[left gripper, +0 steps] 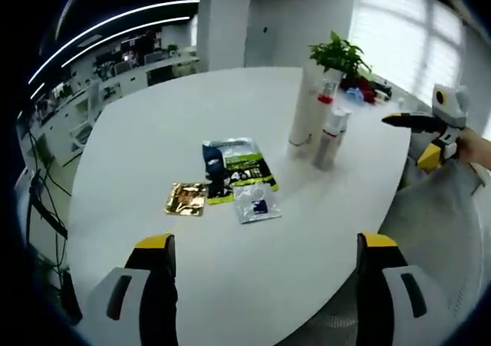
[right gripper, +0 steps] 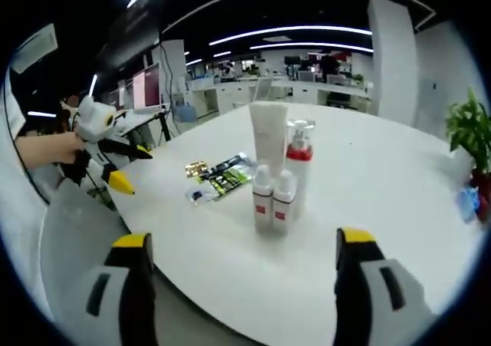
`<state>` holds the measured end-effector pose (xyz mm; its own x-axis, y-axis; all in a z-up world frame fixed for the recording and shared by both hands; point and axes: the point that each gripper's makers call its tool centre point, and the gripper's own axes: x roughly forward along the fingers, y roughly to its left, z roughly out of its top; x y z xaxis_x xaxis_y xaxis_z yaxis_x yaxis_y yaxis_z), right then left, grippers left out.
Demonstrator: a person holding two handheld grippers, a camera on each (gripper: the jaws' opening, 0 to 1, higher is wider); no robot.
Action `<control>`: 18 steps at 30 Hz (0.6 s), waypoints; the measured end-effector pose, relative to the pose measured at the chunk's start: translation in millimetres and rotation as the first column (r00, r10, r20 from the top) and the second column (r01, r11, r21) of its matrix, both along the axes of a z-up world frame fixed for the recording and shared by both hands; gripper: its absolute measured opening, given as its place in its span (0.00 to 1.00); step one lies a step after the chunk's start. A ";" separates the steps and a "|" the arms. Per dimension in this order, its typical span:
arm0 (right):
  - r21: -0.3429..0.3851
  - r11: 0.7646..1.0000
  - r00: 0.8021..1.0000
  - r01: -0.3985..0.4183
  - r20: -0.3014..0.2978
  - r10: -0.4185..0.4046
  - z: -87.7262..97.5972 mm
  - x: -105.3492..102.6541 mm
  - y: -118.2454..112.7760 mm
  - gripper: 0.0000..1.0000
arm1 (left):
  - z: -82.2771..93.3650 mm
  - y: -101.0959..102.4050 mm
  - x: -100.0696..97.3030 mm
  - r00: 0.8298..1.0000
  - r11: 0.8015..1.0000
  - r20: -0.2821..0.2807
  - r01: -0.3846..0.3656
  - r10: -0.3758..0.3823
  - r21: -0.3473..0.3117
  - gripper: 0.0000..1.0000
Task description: Arrange the skincare products in the storage area until every visible bottle or jar stands upright without overlapping.
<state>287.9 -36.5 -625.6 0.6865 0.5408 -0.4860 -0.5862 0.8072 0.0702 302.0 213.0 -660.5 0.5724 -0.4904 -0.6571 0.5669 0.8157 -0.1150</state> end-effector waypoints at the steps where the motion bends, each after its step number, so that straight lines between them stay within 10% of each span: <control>1: 0.000 1.000 1.000 0.001 0.001 -0.001 0.3 0.1 -0.1 0.99 | 0.4 0.3 0.3 1.000 1.000 0.000 -0.002 0.002 0.000 0.96; 18: -0.028 1.000 1.000 -0.001 -0.006 0.000 -3.1 -1.6 -3.0 0.99 | -1.8 -1.5 4.8 1.000 1.000 -0.010 -0.005 0.005 0.022 0.94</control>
<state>286.3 -39.5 -628.8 0.6831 0.5275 -0.5051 -0.5862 0.8085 0.0517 306.8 211.5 -662.3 0.5678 -0.4726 -0.6739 0.5617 0.8210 -0.1025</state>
